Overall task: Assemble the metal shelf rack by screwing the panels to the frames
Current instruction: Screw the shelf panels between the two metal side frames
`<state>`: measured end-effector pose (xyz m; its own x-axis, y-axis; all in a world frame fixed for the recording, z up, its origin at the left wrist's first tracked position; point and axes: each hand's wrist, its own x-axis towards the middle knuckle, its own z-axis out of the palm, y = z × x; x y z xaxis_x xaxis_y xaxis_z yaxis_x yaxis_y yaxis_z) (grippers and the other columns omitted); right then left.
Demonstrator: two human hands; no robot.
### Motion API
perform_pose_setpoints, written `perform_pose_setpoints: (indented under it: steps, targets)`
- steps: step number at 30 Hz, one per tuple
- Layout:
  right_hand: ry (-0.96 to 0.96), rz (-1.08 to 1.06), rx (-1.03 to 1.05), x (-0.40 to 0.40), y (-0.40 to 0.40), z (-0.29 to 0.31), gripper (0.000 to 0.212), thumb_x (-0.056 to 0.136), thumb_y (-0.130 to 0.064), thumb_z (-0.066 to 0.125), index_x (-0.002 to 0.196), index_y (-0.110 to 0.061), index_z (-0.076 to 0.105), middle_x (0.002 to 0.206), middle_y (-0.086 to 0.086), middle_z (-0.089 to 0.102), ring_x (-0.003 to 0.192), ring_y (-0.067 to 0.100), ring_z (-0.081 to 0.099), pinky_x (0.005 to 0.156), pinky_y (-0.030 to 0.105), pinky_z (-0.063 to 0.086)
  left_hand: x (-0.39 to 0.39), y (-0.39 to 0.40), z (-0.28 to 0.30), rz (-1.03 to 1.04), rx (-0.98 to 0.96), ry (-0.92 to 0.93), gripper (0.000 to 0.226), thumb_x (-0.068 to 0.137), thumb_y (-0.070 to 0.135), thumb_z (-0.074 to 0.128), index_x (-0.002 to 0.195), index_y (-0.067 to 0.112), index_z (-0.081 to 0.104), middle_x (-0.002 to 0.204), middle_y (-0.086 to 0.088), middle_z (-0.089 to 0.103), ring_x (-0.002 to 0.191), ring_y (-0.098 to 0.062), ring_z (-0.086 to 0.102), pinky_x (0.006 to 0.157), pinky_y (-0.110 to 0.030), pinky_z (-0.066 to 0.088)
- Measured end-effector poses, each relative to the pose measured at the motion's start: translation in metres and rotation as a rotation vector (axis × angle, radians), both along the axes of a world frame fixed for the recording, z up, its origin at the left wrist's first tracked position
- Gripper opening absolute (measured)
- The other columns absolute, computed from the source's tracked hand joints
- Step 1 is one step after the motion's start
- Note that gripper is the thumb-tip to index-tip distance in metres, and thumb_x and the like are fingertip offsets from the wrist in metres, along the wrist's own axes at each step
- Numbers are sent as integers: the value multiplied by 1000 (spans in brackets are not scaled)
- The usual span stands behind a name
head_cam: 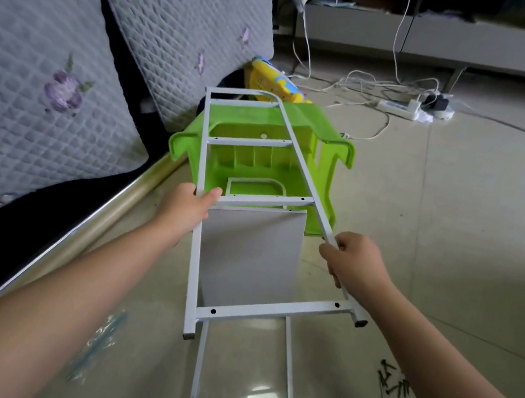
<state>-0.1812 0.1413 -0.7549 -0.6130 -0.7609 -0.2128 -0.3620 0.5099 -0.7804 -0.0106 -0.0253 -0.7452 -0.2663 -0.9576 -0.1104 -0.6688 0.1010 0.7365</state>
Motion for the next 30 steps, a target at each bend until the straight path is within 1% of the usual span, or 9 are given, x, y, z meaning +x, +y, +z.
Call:
perform_pose_setpoints:
  steps: [6, 10, 13, 16, 19, 23, 26, 28, 30]
  targets:
    - [-51, 12, 46, 1, -4, -4, 27, 84, -8, 50, 63, -10, 34, 55, 6, 49, 37, 15, 42, 33, 15, 27, 4, -4, -4, -42, -14, -59, 40, 93, 33, 52, 59, 14, 46, 57, 1, 50, 55, -16, 46, 53, -24, 34]
    - [-135, 41, 40, 5, -7, -4, 5, 87, -10, 50, 89, -6, 50, 55, 5, 51, 39, 18, 42, 43, 21, 33, 10, -11, -7, -40, 45, -39, 34, 93, 35, 51, 70, 11, 50, 62, -1, 54, 60, -20, 49, 65, -30, 43]
    - [-178, 38, 16, 8, -12, -4, 32, 89, -10, 49, 121, -4, 48, 60, 4, 56, 40, 15, 47, 46, 22, 39, 12, -14, -3, -19, 65, -13, 31, 92, 33, 53, 102, 4, 57, 69, -3, 57, 66, -22, 53, 59, -27, 43]
    - [-160, 27, -23, 12, -20, -4, 43, 90, -9, 48, 132, -5, 39, 72, 4, 56, 46, 14, 51, 51, 24, 41, 13, -14, 1, -53, 10, 17, 60, 89, 28, 60, 141, 17, 33, 110, -6, 61, 87, -29, 62, 71, -31, 51]
    - [-160, 46, -41, 15, -25, -4, 45, 91, -10, 47, 134, -8, 37, 73, 2, 57, 47, 13, 51, 50, 23, 39, 15, -16, -1, -170, -7, -45, 56, 85, 25, 66, 136, 19, 44, 135, -6, 50, 112, -32, 57, 90, -35, 47]
    - [-129, 96, -4, 16, -24, -4, 45, 89, -10, 50, 133, -9, 37, 64, 2, 58, 46, 14, 47, 44, 21, 39, 21, -24, 0, -242, -112, -257, 38, 87, 19, 63, 124, 17, 59, 131, -7, 56, 113, -27, 55, 91, -31, 45]
    - [-61, 153, 47, 14, -24, 1, 49, 88, -11, 50, 134, -9, 34, 66, 3, 60, 50, 16, 50, 50, 25, 42, 21, -24, 5, -281, -169, -324, 34, 88, 17, 61, 122, 15, 61, 130, -6, 57, 117, -26, 53, 94, -30, 42]
    - [38, 212, 119, 11, -25, 5, 54, 90, -17, 51, 138, -9, 28, 82, 9, 61, 70, 25, 59, 63, 29, 44, 20, -21, 8, -303, -198, -372, 34, 89, 17, 60, 123, 14, 60, 131, -6, 56, 121, -25, 50, 95, -28, 39]
    - [174, 255, 178, 8, -27, 5, 63, 91, -23, 51, 144, -11, 19, 109, 17, 57, 102, 30, 56, 79, 31, 41, 18, -18, 9, -317, -236, -430, 35, 90, 20, 58, 124, 15, 59, 131, -6, 56, 122, -24, 49, 95, -27, 39]
